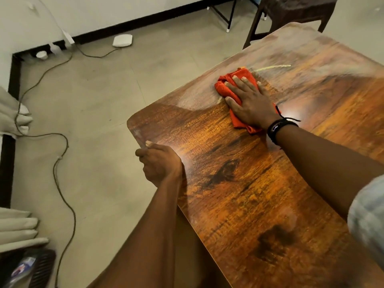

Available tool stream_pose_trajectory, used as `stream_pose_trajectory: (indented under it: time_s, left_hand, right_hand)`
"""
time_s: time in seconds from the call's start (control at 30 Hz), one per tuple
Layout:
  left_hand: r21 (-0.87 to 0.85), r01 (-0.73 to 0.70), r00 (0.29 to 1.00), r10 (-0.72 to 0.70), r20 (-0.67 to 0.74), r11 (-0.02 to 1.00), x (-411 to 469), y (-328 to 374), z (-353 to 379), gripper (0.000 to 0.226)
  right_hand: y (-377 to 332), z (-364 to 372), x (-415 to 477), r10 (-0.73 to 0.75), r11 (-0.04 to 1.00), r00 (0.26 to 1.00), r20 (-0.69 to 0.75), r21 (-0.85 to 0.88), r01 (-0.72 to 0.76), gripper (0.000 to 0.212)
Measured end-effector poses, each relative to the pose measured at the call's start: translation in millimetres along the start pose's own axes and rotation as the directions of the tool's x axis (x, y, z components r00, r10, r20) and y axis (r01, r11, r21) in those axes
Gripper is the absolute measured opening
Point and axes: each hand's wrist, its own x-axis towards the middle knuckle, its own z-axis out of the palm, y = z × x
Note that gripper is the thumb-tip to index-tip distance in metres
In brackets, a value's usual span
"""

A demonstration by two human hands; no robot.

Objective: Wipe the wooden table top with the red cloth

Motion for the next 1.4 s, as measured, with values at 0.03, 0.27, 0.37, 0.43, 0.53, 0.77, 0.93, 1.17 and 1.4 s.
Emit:
stream_pose_trajectory:
  time_s: [0.03, 0.27, 0.37, 0.43, 0.53, 0.77, 0.93, 1.17, 1.4]
  left_hand:
    - [-0.004, -0.003, 1.000, 0.003, -0.003, 1.000, 1, -1, 0, 0.043]
    - [-0.031, -0.036, 0.999, 0.036, -0.008, 0.999, 1, -7, 1, 0.045]
    - [-0.041, -0.044, 0.998, 0.042, -0.042, 0.998, 2, -8, 5, 0.046]
    - [-0.038, -0.078, 0.994, 0.075, -0.079, 0.996, 2, -8, 10, 0.046]
    - [0.041, -0.231, 0.968, 0.234, -0.093, 0.972, 2, -12, 12, 0.052]
    - [0.260, -0.641, 0.760, 0.645, 0.080, 0.722, -5, -25, 16, 0.053]
    - [0.248, -0.779, 0.619, 0.770, 0.157, 0.576, -4, -25, 21, 0.058]
    - [0.234, -0.816, 0.571, 0.798, 0.190, 0.528, -1, -23, 25, 0.059]
    - [0.213, -0.802, 0.594, 0.786, 0.175, 0.559, -5, -20, 22, 0.056]
  right_hand:
    - [-3, 0, 0, 0.009, 1.000, 1.000, 0.004, -0.001, -0.009, 0.060]
    - [-61, 15, 3, -0.101, 0.993, 0.994, 0.039, -0.058, 0.103, 0.064]
    - [-107, 25, 12, -0.206, 0.977, 0.977, 0.055, -0.045, 0.208, 0.059]
    - [-130, 32, 15, -0.274, 0.960, 0.959, 0.072, -0.040, 0.277, 0.057]
    - [-132, 35, 19, -0.364, 0.930, 0.928, 0.082, -0.018, 0.366, 0.056]
    - [-39, 8, 37, -0.165, 0.986, 0.986, -0.009, -0.008, 0.165, 0.059]
    - [41, -9, 40, 0.207, 0.978, 0.972, -0.114, -0.003, -0.209, 0.058]
    - [-5, 1, 30, 0.125, 0.992, 0.992, -0.010, 0.013, -0.125, 0.061]
    - [-63, 19, 34, -0.217, 0.975, 0.975, 0.042, -0.042, 0.219, 0.058]
